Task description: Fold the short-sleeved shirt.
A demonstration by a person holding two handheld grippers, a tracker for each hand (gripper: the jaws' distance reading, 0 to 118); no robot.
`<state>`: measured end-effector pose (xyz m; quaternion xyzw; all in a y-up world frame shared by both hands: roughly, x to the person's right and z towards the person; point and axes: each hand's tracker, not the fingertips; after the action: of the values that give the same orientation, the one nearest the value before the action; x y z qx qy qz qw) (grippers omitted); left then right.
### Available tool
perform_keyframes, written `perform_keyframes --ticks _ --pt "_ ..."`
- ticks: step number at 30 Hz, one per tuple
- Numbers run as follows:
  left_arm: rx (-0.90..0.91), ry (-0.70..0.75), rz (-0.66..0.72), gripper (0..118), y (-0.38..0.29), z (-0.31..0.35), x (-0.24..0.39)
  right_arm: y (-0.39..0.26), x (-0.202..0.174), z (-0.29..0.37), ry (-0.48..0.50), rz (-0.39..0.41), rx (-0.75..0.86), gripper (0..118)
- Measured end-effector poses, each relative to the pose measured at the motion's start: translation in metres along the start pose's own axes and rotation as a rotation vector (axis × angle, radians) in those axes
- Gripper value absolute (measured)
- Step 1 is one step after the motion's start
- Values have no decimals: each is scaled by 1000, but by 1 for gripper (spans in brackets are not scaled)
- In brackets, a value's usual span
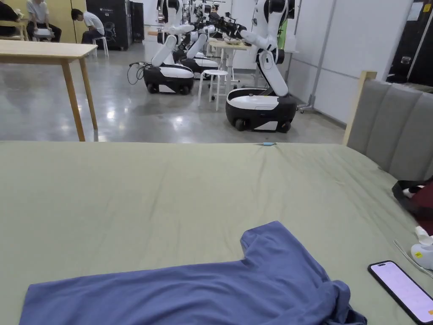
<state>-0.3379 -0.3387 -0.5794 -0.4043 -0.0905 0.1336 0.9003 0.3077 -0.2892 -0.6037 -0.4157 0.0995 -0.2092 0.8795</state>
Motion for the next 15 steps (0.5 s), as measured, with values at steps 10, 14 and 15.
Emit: perform_keyframes --ticks 10,14,15 --pt "3 40 -5 13 -13 -26 -8 -21 20 -39 -102 10 -78 11" --pt "26 9 40 107 -11 -19 -7 -21 14 -23 -103 93 12 77" --pt "28 14 51 118 -10 -12 -10 -21 9 -17 -142 122 35 110"
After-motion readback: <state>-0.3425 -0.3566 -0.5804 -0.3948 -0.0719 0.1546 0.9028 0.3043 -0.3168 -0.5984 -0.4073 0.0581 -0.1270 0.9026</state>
